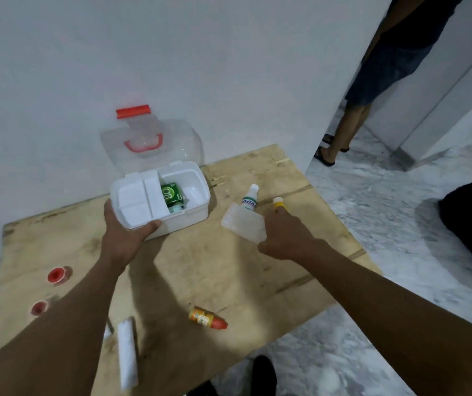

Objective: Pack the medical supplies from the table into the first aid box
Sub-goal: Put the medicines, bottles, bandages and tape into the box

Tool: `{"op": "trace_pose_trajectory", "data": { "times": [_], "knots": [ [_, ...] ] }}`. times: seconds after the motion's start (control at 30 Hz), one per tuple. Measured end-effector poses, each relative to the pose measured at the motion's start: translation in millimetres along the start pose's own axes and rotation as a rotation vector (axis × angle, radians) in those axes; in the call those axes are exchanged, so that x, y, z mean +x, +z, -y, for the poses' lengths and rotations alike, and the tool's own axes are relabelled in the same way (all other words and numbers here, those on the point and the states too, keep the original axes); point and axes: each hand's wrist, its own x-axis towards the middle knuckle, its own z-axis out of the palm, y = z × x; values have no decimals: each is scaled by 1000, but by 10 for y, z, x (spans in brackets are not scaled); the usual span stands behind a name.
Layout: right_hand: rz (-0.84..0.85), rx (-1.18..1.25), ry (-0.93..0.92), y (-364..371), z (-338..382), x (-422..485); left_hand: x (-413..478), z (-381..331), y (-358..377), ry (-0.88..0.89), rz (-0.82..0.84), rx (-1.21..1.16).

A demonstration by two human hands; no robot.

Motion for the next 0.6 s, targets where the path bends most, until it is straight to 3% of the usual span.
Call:
{"op": "trace_pose_trajectory", "data": {
  "times": [0.3,0.6],
  "knots": [
    [-229,-3,-102,-508,760,437,-4,-35,-55,11,-6,-35],
    [-182,-173,-249,-513,1005,1051,1,-29,-53,30,-18,-41]
  ]
}}
